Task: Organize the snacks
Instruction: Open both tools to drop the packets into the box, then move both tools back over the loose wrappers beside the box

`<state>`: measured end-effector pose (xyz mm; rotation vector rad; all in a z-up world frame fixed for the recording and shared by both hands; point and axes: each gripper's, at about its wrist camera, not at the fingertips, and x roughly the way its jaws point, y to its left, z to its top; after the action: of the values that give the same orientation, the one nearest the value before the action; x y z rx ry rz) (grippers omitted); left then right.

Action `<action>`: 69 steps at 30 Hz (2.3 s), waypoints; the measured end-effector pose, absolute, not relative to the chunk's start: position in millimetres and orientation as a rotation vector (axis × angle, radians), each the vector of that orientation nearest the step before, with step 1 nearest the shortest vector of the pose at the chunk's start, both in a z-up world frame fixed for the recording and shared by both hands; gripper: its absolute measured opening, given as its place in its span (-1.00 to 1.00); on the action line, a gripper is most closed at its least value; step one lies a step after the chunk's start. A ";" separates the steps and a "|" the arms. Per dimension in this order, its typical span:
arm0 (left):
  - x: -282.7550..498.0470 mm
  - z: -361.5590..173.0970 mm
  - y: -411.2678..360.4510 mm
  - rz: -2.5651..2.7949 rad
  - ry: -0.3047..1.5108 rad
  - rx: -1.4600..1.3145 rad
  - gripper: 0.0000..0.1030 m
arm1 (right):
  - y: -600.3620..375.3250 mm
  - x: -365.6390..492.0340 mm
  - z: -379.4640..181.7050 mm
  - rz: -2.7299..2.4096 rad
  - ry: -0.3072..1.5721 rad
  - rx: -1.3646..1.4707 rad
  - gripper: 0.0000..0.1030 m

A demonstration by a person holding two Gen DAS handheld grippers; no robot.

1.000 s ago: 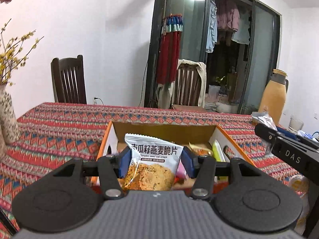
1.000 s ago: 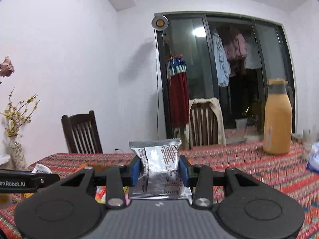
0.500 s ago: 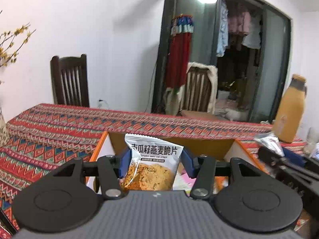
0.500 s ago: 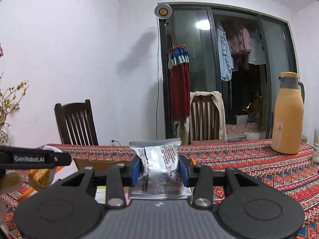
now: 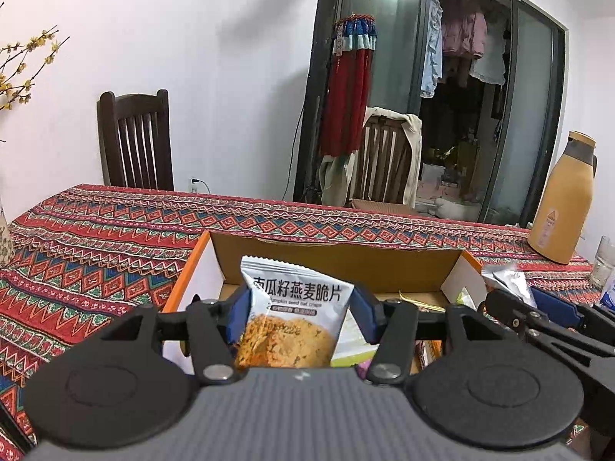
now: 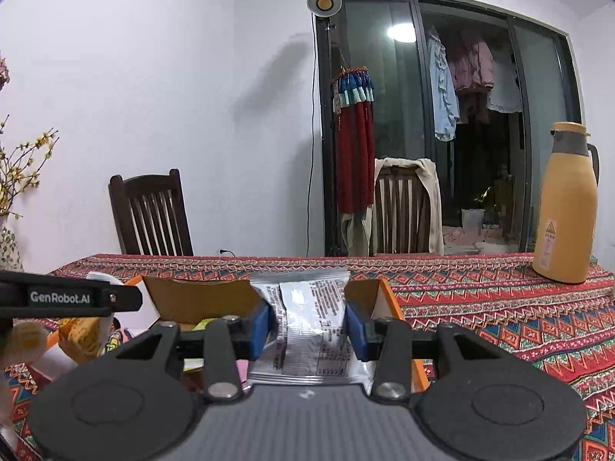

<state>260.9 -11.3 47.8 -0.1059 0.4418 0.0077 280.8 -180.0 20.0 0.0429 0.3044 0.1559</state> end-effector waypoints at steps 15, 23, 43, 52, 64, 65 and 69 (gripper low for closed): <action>255.2 46.8 -3.7 0.076 0.414 -0.151 1.00 | -186.8 261.4 26.5 0.094 0.259 0.081 1.00; 250.9 50.9 -3.5 0.074 0.403 -0.157 1.00 | -188.3 262.2 26.0 0.069 0.281 0.075 1.00; 174.4 82.5 6.3 -0.005 0.356 -0.146 1.00 | -196.9 183.6 51.7 0.089 0.236 0.076 1.00; 145.8 47.6 33.0 0.000 0.457 -0.120 1.00 | -197.1 146.3 17.8 0.085 0.352 0.052 1.00; 141.3 -4.8 56.8 0.065 0.554 -0.162 1.00 | -202.8 143.9 -25.9 0.101 0.483 0.042 1.00; 141.1 -6.0 58.0 0.063 0.552 -0.171 1.00 | -202.2 143.8 -25.8 0.110 0.481 0.042 1.00; 141.0 -6.9 58.0 0.044 0.551 -0.178 1.00 | -201.5 146.5 -26.6 0.131 0.498 0.048 1.00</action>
<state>141.0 58.0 -6.9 -0.1776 0.5505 0.0438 146.5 -201.5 -26.6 0.0480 0.4981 0.1307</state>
